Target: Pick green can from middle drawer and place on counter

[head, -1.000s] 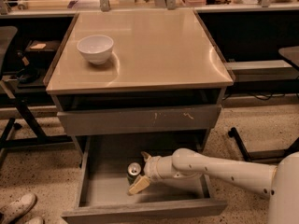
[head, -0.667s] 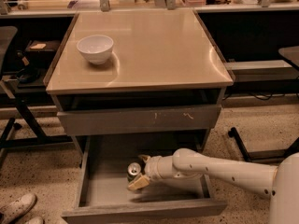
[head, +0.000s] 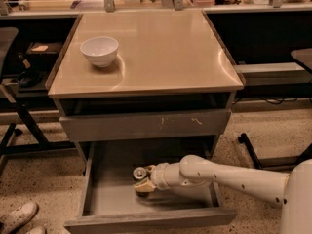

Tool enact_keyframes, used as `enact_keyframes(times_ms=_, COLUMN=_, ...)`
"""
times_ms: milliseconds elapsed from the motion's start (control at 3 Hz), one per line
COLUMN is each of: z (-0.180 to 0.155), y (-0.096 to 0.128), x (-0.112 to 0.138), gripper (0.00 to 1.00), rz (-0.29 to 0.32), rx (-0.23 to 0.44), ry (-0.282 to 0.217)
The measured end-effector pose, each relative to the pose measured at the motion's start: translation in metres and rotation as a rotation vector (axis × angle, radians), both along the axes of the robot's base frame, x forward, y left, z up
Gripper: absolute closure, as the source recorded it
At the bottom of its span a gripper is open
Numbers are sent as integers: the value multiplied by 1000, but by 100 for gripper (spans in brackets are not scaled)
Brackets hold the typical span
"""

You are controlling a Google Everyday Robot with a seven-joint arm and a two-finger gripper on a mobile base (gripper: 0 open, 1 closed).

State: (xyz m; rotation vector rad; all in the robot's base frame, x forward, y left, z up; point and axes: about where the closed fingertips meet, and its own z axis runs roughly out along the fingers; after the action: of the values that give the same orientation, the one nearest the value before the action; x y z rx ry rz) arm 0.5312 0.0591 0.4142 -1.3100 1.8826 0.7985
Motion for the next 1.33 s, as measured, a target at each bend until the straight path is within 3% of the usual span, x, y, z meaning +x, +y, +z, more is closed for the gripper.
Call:
enact_keyframes(times_ms=333, z=15, y=-1, x=-8, gripper=88, rz=-21, rx=-3, ry=2)
enact_keyframes(times_ms=667, z=61, y=-3, x=-14, gripper=100, rz=-69, rx=-11, ry=-26)
enact_keyframes(times_ms=1000, z=122, y=-11, x=-14, gripper=100, rz=-149, rx=-30, ry=-79)
enact_keyframes(times_ms=1333, z=138, y=-12, x=-9, gripper=100, rz=-146, rx=-45, ry=-113)
